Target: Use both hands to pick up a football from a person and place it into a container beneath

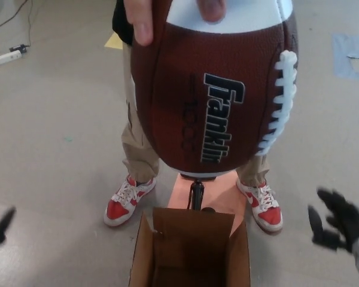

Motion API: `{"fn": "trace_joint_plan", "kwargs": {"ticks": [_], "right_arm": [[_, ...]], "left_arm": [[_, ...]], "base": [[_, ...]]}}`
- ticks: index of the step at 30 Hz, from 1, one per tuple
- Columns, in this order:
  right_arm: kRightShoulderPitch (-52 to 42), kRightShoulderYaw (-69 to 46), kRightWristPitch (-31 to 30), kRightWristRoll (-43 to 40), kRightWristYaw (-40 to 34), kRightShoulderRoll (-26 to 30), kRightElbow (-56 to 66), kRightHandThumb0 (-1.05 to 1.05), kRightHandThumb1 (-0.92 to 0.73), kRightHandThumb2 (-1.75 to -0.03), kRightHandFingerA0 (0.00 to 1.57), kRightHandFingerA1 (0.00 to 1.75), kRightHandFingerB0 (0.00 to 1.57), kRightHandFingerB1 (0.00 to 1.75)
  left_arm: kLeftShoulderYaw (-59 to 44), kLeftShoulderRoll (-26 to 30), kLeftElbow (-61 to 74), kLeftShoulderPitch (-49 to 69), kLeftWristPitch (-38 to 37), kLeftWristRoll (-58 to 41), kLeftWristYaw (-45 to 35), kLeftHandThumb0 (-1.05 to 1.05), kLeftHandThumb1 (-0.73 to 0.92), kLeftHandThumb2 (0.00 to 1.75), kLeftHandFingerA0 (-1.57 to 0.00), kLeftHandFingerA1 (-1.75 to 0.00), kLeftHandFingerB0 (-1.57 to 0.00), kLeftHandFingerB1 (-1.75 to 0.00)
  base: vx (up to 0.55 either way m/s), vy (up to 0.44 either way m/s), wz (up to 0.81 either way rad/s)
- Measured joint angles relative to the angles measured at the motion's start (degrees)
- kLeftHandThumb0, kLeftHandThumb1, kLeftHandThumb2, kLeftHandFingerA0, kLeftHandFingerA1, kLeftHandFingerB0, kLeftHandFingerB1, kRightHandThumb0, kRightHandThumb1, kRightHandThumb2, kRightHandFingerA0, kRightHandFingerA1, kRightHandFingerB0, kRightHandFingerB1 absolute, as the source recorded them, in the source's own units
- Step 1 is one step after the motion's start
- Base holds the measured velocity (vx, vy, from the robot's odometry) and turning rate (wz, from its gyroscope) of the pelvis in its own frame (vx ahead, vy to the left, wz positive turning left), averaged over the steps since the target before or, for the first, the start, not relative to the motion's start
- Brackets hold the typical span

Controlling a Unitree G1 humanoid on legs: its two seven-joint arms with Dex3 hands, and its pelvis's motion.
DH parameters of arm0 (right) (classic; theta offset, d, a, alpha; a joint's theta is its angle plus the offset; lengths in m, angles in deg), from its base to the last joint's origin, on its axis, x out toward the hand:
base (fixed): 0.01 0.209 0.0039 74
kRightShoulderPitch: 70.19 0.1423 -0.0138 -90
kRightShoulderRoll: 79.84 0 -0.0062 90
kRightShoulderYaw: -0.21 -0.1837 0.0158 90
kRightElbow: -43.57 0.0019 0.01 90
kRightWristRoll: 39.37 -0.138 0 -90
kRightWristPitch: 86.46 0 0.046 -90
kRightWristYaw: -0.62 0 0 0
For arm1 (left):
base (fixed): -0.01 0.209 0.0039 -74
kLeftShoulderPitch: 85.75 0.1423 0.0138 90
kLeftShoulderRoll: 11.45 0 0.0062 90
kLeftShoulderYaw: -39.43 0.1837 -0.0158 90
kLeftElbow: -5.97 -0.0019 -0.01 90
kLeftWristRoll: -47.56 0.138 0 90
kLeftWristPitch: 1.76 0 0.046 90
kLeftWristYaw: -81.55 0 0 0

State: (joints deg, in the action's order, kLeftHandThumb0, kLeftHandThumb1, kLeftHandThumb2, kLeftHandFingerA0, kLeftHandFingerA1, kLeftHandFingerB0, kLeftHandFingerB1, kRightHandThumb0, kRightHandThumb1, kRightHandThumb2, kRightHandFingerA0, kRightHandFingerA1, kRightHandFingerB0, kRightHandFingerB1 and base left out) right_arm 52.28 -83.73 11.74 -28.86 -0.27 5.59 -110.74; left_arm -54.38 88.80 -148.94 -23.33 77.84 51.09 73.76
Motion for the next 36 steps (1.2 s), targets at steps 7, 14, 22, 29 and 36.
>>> {"fn": "trace_joint_plan", "kwargs": {"ticks": [7, 14, 22, 29, 36], "right_arm": [[1.6, -2.0, 5.77, -0.19, -0.42, 0.12, -2.66, -0.86, -0.8, -1.13, 0.08, 0.37, 0.07, 0.17], [-0.31, -8.6, 10.3, -4.4, 2.48, -1.07, 4.25, -0.88, -0.78, -1.13, 0.07, 0.37, 0.06, 0.13], [-8.19, -11.04, 11.53, -8.38, 5.42, -3.46, 20.07, -0.87, -0.76, -1.12, 0.13, 0.28, 0.0, 0.13], [-13.97, -11.01, 11.47, -10.02, 6.6, -3.99, 31.0, -0.89, -0.91, -0.67, 0.07, 0.25, 0.0, 0.11], [-19.55, -10.58, 11.36, -11.22, 7.53, -4.38, 42.9, -0.9, -0.75, -1.14, 0.05, 0.19, 0.0, 0.1]], "left_arm": [[-2.1, 1.01, -3.37, -1.7, -3.46, -0.51, -2.06, -0.86, 0.76, 1.05, -0.05, -0.14, -0.05, -0.14], [-7.12, 0.7, -1.53, -1.66, -5.18, -3.26, -6.09, -0.89, 0.69, 1.04, 0.0, -0.1, 0.0, -0.11], [-11.04, -0.34, 10.21, 2.56, -5.52, -7.31, -10.12, -0.88, 0.67, 1.04, 0.0, -0.13, 0.0, -0.14], [-11.82, -1.67, 21.67, 8.45, -5.47, -9.77, -12.03, -0.89, 0.64, 1.02, -0.04, -0.14, -0.04, -0.18], [-11.87, -3.37, 35.22, 15.59, -5.41, -12.0, -13.22, -0.94, 0.66, 1.03, -0.09, -0.16, -0.09, -0.17]], "base": [[0.09, -0.001, 0.02], [0.04, -0.001, 0.01], [0.0, 0.0, 0.0], [0.0, 0.0, 0.0], [0.0, 0.0, 0.0]]}}
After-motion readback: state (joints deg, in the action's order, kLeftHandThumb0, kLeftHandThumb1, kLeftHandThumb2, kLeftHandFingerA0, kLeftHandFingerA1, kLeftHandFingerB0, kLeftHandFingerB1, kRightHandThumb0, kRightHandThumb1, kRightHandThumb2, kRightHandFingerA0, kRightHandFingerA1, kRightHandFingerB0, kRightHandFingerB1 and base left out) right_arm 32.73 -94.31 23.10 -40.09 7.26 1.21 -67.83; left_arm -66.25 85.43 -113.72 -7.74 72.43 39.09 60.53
